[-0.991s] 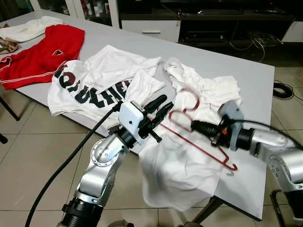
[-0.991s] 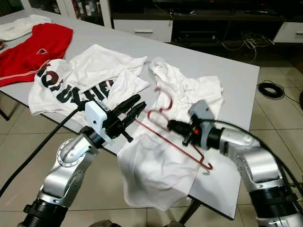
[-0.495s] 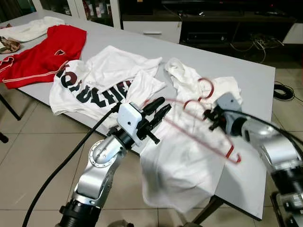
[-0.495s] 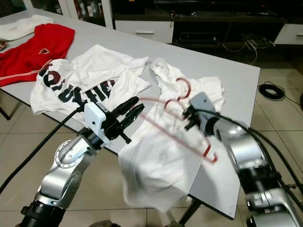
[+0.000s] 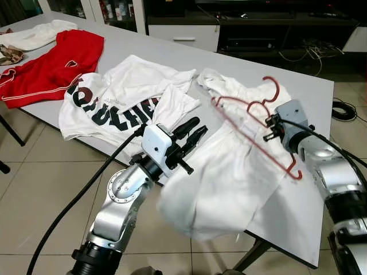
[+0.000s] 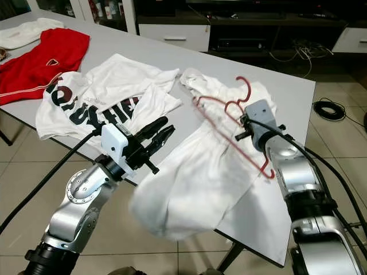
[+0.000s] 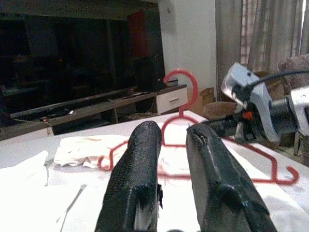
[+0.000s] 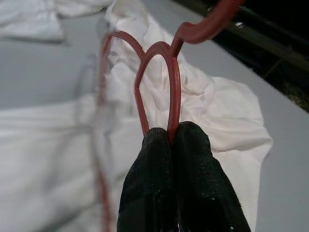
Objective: Hang hanger
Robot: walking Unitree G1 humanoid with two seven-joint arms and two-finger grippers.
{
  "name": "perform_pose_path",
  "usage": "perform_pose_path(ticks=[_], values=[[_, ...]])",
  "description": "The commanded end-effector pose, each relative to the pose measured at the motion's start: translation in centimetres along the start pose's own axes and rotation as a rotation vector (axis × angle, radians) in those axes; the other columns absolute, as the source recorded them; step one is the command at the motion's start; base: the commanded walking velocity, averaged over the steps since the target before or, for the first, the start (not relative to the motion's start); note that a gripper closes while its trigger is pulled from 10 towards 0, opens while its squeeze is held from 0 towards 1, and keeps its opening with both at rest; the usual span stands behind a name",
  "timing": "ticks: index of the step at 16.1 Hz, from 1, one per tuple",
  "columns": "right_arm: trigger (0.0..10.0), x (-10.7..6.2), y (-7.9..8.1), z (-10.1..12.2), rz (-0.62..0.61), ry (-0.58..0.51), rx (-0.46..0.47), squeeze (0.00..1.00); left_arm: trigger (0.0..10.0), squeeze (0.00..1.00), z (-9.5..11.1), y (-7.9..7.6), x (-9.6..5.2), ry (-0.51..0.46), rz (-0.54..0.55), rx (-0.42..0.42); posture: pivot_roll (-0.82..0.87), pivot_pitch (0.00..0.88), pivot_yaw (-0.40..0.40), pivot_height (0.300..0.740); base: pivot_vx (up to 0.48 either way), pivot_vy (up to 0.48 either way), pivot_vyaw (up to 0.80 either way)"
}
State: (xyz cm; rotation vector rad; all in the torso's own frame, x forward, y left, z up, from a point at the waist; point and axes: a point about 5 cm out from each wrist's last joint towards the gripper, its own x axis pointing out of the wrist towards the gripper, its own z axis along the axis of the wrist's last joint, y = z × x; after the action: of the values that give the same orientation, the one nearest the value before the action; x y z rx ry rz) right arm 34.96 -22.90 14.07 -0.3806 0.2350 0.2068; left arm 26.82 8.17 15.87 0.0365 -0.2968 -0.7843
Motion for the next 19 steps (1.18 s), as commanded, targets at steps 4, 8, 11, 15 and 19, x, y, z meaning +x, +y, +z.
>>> perform_pose_path(ticks=[4, 8, 11, 15, 19], values=[[8.2, -0.2, 0.3, 2.3, 0.093, -0.123, 0.105, 0.0, 10.0, 0.0, 0.5, 0.1, 0.3, -0.014, -0.009, 0.03, -0.09, 0.0, 0.045, 0.736, 0.0, 0.0, 0.0], [10.0, -1.2, 0.8, 4.1, 0.225, -0.226, 0.123, 0.0, 10.0, 0.0, 0.7, 0.1, 0.4, -0.028, -0.003, 0.057, -0.09, 0.0, 0.046, 0.736, 0.0, 0.0, 0.0], [10.0, -2.4, 0.7, 3.9, 0.303, -0.253, 0.008, 0.0, 10.0, 0.0, 1.1, 1.5, 0.1, -0.021, 0.019, 0.149, -0.1, 0.0, 0.045, 0.736, 0.0, 0.0, 0.0], [10.0, -3.0, 1.7, 3.6, 0.39, -0.262, -0.122, 0.0, 10.0, 0.0, 1.1, 3.9, -0.9, 0.047, 0.028, 0.295, -0.09, 0.0, 0.045, 0.736, 0.0, 0.0, 0.0], [10.0, -3.5, 2.2, 3.4, 0.452, -0.278, -0.262, 0.0, 10.0, 1.0, 0.9, 5.7, -2.6, 0.152, -0.06, 0.429, -0.08, 0.0, 0.046, 0.736, 0.0, 0.0, 0.0]])
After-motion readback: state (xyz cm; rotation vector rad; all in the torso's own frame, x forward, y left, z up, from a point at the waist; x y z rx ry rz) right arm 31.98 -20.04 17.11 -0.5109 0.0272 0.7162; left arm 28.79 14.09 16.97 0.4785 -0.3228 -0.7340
